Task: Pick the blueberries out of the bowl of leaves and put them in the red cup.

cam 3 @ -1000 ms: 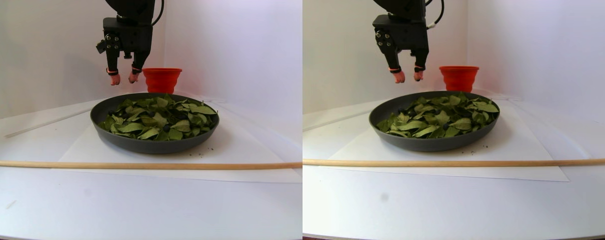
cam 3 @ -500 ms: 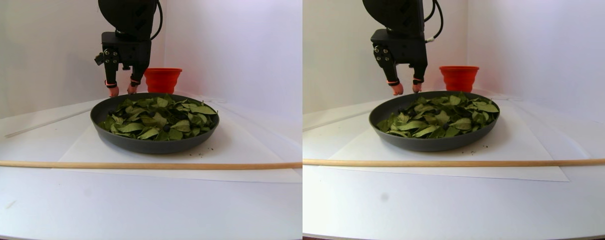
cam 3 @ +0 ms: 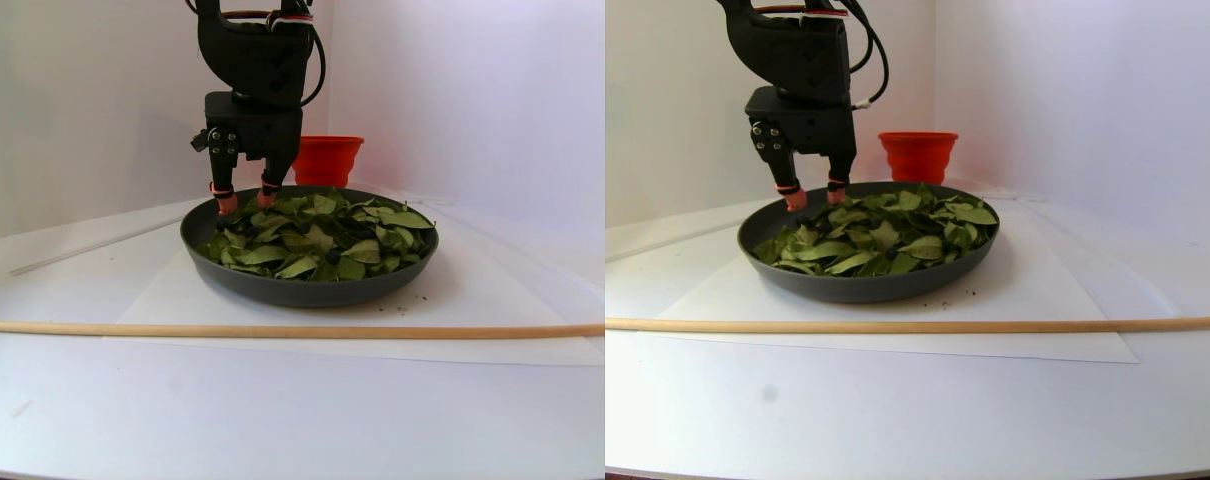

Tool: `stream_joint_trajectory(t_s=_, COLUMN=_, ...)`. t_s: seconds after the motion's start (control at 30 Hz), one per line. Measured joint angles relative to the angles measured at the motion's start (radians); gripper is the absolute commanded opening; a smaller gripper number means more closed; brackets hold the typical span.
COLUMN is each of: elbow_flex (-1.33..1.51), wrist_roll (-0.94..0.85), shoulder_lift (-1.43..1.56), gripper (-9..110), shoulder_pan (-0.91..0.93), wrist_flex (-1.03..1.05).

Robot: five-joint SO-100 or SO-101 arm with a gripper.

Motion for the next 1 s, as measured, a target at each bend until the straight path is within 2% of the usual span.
stream_joint_trajectory(t_s=1.0, elbow_flex=-0.066, wrist_roll=0.000, shoulder_lift=-0.140, gripper=18, shoulder_pan=0.021, wrist_flex=-0.100)
